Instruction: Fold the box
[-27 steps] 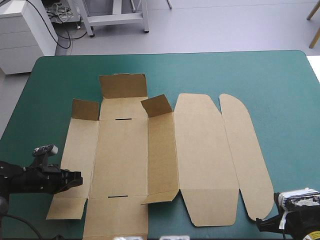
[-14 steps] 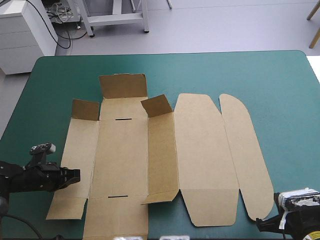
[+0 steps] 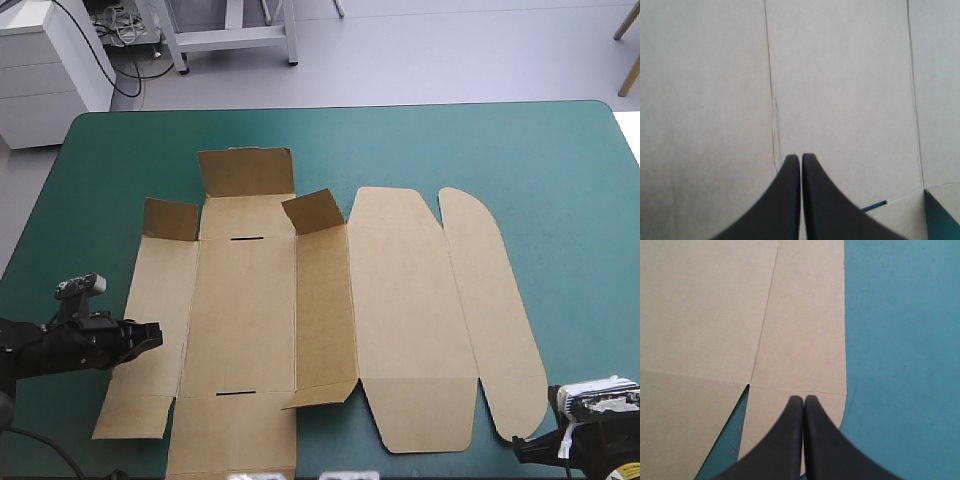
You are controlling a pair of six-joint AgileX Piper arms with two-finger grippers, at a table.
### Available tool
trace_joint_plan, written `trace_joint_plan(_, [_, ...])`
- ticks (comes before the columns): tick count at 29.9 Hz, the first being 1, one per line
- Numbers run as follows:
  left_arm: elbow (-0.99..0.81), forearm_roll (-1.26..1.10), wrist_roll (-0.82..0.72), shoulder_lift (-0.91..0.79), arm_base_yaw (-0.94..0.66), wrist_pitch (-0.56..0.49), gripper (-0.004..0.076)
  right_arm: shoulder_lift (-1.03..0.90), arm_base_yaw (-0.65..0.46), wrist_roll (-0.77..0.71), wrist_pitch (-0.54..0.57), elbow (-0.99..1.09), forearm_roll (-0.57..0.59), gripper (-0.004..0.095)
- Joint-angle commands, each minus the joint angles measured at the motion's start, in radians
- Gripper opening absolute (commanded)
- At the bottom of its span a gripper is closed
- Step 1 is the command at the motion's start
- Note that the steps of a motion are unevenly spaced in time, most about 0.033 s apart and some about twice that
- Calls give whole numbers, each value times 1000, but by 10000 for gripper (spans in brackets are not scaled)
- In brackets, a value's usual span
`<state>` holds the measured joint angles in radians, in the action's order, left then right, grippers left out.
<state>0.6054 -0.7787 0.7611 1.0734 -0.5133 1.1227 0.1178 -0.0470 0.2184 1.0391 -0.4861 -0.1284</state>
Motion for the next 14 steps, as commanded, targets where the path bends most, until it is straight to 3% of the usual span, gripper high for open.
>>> trace_joint_plan(1, [96, -68, 11, -14, 6, 23, -8, 15, 1, 2, -66, -25, 1, -21])
trace_joint_plan(10, [320, -39, -14, -14, 5, 60, -8, 15, 1, 2, -66, -25, 1, -21])
trace_joint_plan(14, [373, 48, -120, -11, 3, 32, -8, 15, 1, 2, -66, -25, 1, -21])
